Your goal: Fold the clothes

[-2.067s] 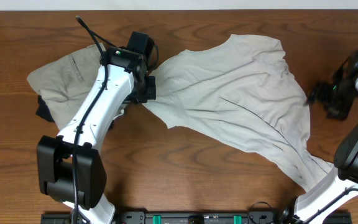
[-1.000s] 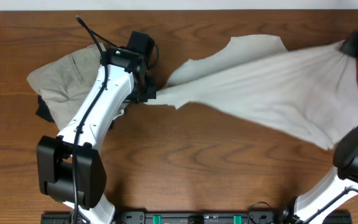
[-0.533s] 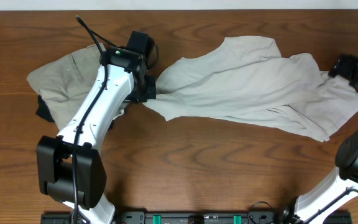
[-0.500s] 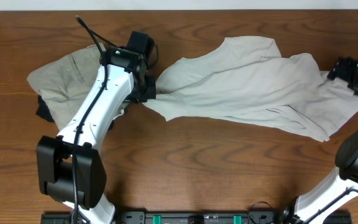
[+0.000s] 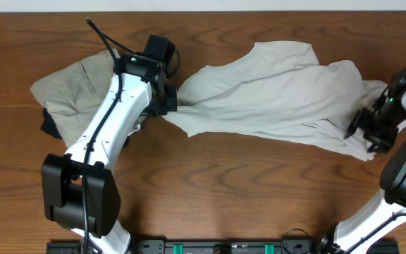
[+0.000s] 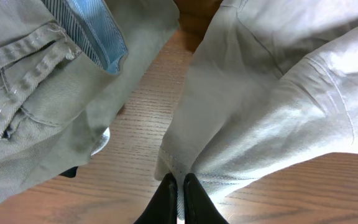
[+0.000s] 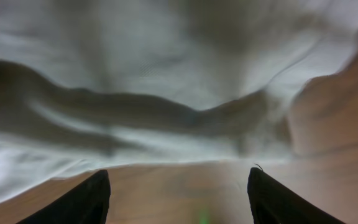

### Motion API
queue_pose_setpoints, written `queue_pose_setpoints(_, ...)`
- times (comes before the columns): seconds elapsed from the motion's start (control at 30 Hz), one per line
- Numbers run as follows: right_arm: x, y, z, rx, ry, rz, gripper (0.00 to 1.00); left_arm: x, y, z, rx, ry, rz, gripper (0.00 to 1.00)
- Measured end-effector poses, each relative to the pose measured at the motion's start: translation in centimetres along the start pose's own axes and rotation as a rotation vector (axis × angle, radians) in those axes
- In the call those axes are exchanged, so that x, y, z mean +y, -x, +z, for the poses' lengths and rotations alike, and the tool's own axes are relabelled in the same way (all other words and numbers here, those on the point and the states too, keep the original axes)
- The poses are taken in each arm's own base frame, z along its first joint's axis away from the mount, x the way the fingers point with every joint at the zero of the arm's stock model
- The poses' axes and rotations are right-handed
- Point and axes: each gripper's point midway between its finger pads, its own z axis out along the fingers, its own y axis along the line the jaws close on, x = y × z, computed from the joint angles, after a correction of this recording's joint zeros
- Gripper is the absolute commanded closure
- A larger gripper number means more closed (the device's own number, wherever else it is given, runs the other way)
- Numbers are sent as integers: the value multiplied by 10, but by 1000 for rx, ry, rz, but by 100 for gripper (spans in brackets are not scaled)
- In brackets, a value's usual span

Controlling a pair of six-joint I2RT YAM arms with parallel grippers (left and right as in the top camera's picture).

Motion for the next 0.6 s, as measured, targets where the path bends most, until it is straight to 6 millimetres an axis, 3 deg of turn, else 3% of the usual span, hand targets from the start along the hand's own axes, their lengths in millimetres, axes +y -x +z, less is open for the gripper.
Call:
queue_pose_setpoints(0.23, -6, 2, 10, -10, 3, 48, 36, 0, 0, 0, 0, 0, 0, 94)
queue_pose_setpoints(0.33, -12, 1, 10, -9, -33, 61, 47, 0, 0, 0, 0, 0, 0, 94)
queue_pose_setpoints(0.47, -24, 1, 9, -13, -92, 85, 49, 0, 0, 0, -1, 0, 0, 94)
queue_pose_setpoints(0.53, -29, -1, 9, -6, -117, 89, 63, 0, 1, 0, -3, -1, 0, 94)
queue_pose_setpoints(0.6, -31, -3, 9, -1, -124, 94, 63, 0, 1, 0, -3, -1, -1, 94)
